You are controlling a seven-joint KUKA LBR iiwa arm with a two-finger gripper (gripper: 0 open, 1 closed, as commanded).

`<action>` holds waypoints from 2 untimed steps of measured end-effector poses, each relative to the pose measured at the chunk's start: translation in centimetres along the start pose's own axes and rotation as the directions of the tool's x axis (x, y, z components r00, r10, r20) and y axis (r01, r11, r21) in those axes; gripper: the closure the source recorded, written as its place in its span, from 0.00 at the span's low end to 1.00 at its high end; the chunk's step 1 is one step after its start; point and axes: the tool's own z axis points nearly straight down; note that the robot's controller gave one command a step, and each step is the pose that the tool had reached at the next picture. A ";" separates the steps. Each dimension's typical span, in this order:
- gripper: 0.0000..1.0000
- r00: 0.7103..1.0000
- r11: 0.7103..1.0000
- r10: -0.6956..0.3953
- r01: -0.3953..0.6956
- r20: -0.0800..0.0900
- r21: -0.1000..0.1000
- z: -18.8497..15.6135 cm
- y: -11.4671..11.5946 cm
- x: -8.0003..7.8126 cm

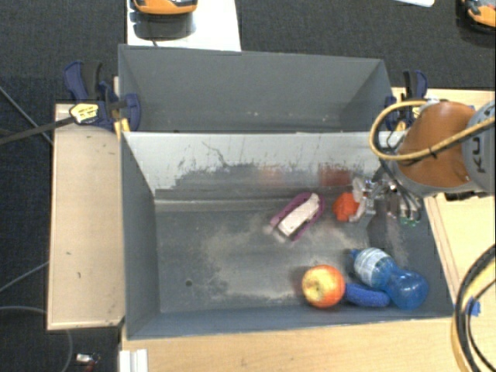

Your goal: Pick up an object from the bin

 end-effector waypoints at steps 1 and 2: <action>1.00 0.952 0.953 -0.303 0.303 0.032 0.016 -0.3 0.2 0.6; 1.00 0.734 0.734 -0.679 0.678 0.034 0.029 -0.3 -0.5 0.6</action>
Offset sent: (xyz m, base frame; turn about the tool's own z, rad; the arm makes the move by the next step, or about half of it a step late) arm -0.0217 -0.0135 -0.0141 -0.8776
